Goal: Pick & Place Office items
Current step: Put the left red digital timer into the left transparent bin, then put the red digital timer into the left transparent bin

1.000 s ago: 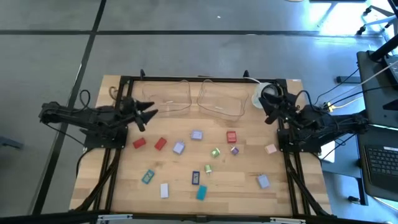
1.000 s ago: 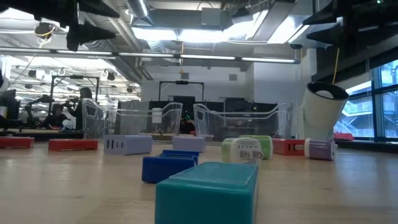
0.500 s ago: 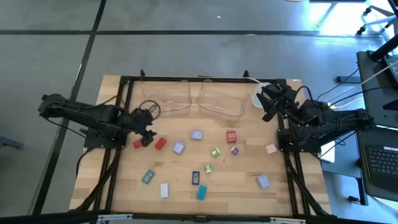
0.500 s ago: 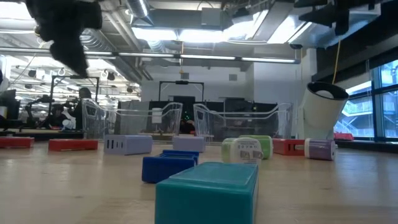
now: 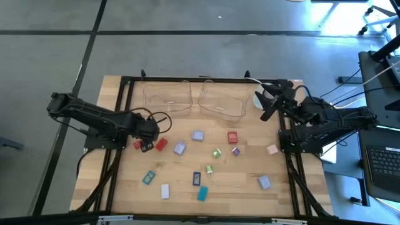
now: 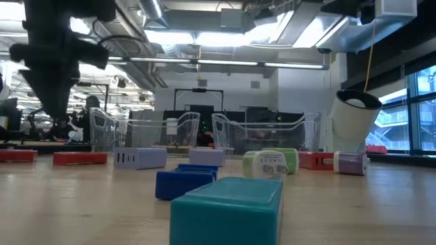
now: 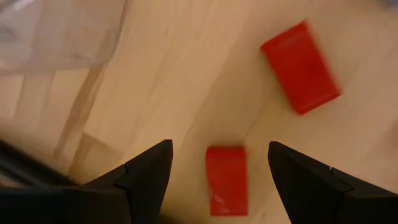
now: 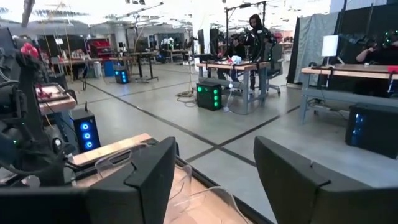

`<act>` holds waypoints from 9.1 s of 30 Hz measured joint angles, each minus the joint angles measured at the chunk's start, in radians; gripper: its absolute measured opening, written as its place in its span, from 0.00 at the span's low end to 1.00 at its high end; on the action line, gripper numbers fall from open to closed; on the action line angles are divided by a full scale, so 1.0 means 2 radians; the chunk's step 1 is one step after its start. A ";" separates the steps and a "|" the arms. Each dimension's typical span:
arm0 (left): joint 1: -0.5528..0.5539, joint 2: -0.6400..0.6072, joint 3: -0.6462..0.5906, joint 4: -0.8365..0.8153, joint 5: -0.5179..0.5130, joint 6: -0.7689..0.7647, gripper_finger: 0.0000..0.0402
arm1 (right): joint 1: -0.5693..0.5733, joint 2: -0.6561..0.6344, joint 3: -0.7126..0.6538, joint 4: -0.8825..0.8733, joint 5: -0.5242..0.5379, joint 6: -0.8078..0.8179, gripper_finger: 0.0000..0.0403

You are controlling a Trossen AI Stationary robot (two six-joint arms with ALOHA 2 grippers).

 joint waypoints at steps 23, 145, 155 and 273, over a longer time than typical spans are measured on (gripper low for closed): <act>0.001 0.141 -0.007 -0.014 0.098 -0.026 0.65 | 0.000 0.026 0.001 -0.005 -0.004 0.019 0.55; 0.344 0.253 0.114 0.317 0.033 0.004 0.51 | -0.004 0.141 0.001 -0.008 0.000 0.187 0.55; 0.351 0.190 0.116 0.315 0.069 0.058 0.57 | -0.013 0.141 0.001 -0.007 -0.001 0.180 0.55; 0.076 0.078 0.116 0.832 -0.082 0.419 0.40 | -0.013 0.141 0.001 -0.007 -0.078 0.217 0.55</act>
